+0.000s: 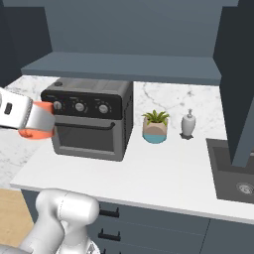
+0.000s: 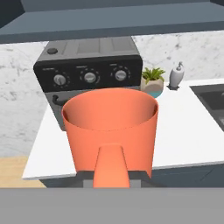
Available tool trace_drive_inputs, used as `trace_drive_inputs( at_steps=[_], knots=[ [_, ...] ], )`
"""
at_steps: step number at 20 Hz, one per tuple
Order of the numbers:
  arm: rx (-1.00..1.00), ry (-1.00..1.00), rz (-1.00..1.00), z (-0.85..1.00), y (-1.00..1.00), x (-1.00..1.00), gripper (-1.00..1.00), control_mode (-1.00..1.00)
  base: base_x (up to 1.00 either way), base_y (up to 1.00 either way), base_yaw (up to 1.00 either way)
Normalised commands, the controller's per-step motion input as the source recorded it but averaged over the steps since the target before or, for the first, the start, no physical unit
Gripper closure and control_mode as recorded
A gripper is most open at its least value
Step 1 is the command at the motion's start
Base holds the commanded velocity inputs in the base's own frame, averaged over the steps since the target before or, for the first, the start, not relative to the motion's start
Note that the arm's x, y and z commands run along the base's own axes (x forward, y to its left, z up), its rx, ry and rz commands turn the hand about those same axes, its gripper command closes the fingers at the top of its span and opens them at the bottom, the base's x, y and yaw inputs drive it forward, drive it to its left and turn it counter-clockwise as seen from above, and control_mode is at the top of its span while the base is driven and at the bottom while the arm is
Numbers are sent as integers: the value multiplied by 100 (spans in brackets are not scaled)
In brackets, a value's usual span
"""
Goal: Gather all objects into one cabinet and sort the glasses and bowls to opposite sides.
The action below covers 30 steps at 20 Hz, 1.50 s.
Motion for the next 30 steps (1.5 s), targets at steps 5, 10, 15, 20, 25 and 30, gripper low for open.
trace_drive_inputs(
  at_steps=[5, 10, 15, 20, 25, 30],
  knots=[
    [0, 0, 6, 0, 0, 0, 100, -100, 0, 0, 0],
    [0, -1, 2, 0, 0, 0, 100, -100, 0, 0, 0],
    [0, -3, 0, 0, 0, 0, 100, -100, 0, 0, 0],
    [0, -1, 0, -1, 0, -2, 100, 100, -16, -5, 0],
    [0, 0, 0, 0, 0, 0, 100, 100, -89, -40, 1],
    [0, 0, 0, 0, 0, 0, 100, 100, -100, -57, -1]
  ],
)
